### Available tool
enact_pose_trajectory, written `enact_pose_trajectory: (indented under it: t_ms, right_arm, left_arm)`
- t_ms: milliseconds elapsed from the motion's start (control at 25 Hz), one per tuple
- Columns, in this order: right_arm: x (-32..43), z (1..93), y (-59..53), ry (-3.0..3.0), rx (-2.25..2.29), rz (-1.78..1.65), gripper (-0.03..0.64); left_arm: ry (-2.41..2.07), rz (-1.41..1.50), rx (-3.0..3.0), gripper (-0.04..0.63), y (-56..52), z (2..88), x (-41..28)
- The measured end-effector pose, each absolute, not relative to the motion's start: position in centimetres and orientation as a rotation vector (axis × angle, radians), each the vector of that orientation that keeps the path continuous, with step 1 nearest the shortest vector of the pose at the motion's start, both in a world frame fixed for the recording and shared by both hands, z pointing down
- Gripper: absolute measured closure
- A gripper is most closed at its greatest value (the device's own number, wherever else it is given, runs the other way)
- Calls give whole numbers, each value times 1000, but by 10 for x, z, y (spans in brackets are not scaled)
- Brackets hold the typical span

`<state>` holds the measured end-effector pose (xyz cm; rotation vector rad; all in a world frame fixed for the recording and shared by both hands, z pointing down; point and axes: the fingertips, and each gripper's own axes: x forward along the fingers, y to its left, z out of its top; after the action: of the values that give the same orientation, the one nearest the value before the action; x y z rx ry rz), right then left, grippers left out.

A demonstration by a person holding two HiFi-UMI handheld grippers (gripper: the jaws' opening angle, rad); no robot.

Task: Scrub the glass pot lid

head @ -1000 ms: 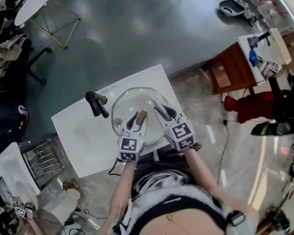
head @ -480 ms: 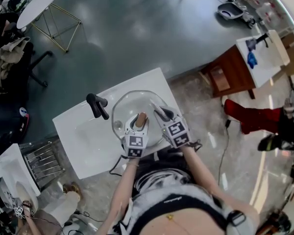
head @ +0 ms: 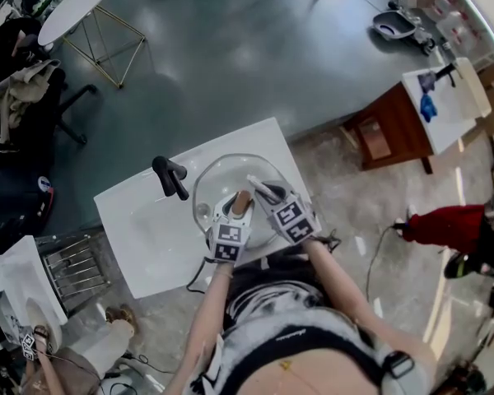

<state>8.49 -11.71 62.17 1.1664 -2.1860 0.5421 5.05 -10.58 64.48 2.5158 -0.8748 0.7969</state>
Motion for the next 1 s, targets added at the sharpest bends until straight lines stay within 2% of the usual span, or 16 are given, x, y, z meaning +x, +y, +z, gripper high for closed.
enact_pose_trajectory:
  t_ms: [1000]
  right_arm:
    - [77,638,-140,-2192,1092,520,529]
  left_arm:
    - [-861,808,2501,423,-105,646,52]
